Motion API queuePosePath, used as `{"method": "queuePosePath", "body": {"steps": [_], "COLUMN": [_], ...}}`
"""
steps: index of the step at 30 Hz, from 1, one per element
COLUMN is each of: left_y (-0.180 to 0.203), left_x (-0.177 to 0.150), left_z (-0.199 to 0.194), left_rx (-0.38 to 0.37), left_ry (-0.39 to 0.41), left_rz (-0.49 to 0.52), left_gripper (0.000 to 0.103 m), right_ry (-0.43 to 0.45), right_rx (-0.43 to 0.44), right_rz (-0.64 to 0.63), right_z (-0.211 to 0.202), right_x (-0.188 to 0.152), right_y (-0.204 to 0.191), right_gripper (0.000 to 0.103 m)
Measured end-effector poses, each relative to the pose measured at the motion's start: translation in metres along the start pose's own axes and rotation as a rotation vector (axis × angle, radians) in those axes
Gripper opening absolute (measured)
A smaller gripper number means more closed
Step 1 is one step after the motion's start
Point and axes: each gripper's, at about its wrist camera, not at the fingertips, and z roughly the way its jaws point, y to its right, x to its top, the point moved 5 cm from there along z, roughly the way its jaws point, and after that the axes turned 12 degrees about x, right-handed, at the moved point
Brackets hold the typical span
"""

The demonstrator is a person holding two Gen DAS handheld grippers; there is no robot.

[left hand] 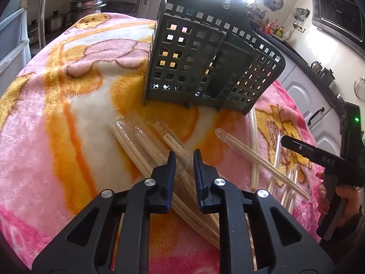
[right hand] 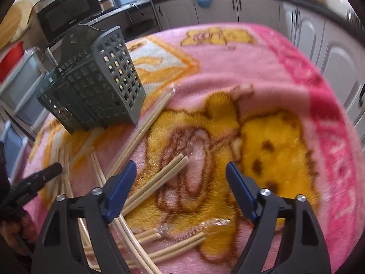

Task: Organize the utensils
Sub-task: 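Move the left gripper down toward the wrapped chopsticks while the right gripper approaches others, then close the left gripper on a wrapped chopstick while the right gripper grasps another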

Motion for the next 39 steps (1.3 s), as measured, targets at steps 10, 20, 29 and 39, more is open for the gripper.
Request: {"method": "queuePosePath", "body": {"steps": [10, 20, 29, 39], "left_y": [-0.011, -0.022, -0.023, -0.011], "left_x": [0.011, 0.031, 0.055, 0.093], "left_z": [-0.007, -0.026, -0.052, -0.088], "left_rx": [-0.019, -0.018, -0.030, -0.064], "left_ry": [0.039, 0.106, 0.190, 0.301], "left_rz": [-0.035, -0.058, -0.060, -0.046], "left_gripper": [0.005, 0.004, 0.004, 0.003], "right_ry": [0.008, 0.129, 0.302, 0.444], "right_rx": [0.052, 0.095, 0.076, 0.073], "right_rz": [0.116, 0.098, -0.062, -0.259], "right_z": [0.004, -0.023, -0.076, -0.133], "right_x": [0.013, 0.029, 0.059, 0.087], "right_y": [0.017, 0.013, -0.014, -0.061], "right_gripper": [0.022, 0.004, 0.004, 0.004]}}
